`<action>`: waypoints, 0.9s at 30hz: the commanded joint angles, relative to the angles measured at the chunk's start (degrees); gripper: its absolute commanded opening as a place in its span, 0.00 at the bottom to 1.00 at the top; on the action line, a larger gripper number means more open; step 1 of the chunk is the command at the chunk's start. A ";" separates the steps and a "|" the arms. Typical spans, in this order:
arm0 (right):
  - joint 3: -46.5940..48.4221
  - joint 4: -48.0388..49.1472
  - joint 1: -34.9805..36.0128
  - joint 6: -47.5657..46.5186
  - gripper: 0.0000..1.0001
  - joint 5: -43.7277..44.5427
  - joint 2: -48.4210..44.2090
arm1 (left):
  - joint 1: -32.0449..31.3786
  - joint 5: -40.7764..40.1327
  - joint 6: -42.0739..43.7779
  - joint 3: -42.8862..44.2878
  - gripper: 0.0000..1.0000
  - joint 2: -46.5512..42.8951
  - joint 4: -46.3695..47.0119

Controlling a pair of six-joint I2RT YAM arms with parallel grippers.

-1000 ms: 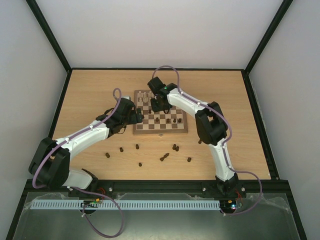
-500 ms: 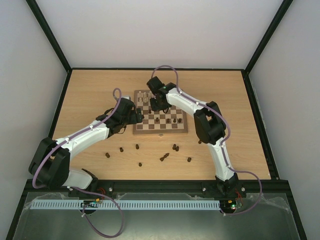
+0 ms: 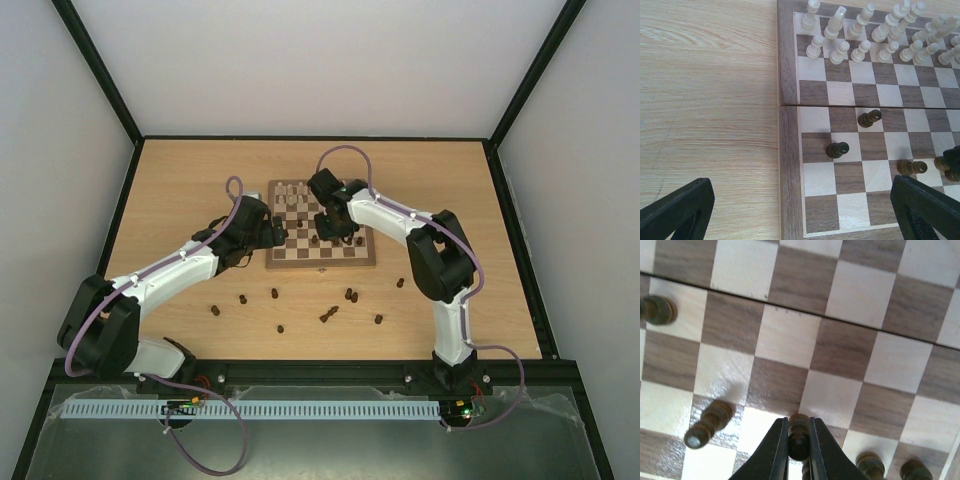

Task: Set up the chess pieces on the board
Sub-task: Place the chess piece on the chessboard.

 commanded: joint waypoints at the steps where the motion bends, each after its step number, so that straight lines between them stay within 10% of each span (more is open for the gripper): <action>1: -2.63 -0.20 1.40 0.76 0.09 -0.56 -2.51 | -0.40 -0.47 0.48 1.76 0.99 -0.60 -0.81; 27: -1.04 -0.76 3.12 0.88 0.16 -0.71 -2.30 | -0.48 -0.89 0.46 1.79 0.99 -1.01 -1.01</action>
